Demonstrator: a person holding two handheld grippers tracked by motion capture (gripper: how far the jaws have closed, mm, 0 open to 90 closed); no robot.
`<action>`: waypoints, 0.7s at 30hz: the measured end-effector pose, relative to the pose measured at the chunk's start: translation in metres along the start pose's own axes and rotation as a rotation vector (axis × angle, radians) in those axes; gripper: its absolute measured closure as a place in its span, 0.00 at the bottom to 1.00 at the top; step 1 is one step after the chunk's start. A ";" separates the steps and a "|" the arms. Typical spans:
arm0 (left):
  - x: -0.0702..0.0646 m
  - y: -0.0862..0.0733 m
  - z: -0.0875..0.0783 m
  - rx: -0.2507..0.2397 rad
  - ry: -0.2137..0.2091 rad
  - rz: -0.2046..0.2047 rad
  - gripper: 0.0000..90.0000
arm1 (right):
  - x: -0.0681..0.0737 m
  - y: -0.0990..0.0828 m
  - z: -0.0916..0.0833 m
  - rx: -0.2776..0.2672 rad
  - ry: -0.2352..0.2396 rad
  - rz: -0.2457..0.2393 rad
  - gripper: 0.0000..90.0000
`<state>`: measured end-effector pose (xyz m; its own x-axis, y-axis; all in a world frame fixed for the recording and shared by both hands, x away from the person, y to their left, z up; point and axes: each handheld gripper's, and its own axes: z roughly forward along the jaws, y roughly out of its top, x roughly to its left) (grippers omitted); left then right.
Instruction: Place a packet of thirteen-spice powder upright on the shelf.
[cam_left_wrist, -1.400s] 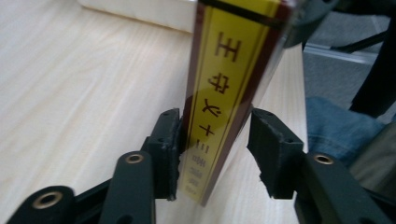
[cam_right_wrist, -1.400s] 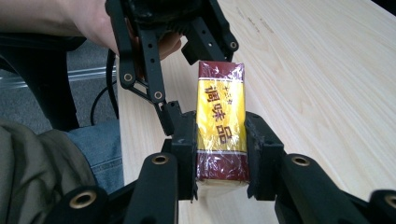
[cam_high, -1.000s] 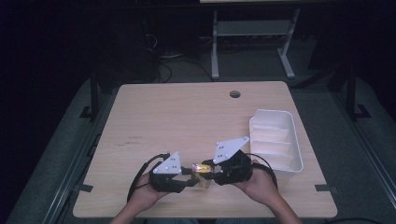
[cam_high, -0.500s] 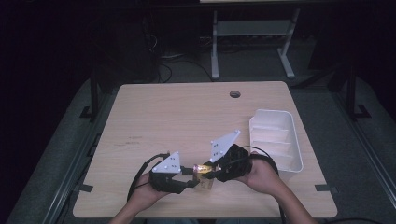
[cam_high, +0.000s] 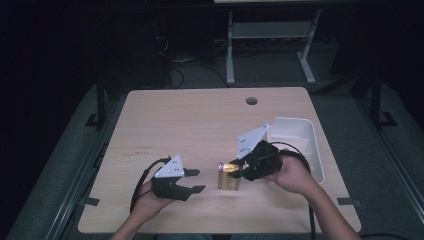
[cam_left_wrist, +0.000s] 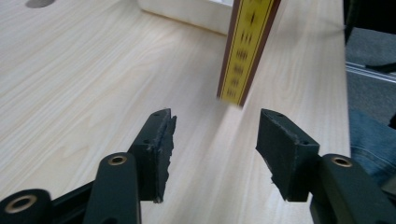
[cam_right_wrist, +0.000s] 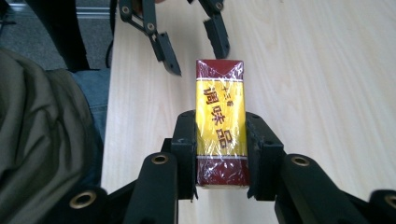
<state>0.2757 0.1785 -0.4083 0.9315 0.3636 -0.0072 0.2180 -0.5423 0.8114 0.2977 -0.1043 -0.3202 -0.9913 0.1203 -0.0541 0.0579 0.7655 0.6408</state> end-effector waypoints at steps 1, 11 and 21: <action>0.000 0.000 0.000 0.000 0.000 0.000 0.49 | 0.000 0.000 0.000 0.000 0.000 0.000 0.76; 0.009 -0.004 -0.005 -0.003 0.045 -0.033 0.46 | -0.020 -0.007 -0.036 0.036 -0.071 0.030 0.76; 0.018 -0.008 -0.011 -0.007 0.099 -0.064 0.38 | -0.030 -0.022 -0.052 0.046 -0.108 0.075 0.76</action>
<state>0.2873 0.1981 -0.4084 0.8824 0.4705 -0.0015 0.2736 -0.5107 0.8150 0.3202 -0.1576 -0.2933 -0.9654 0.2443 -0.0912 0.1396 0.7796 0.6105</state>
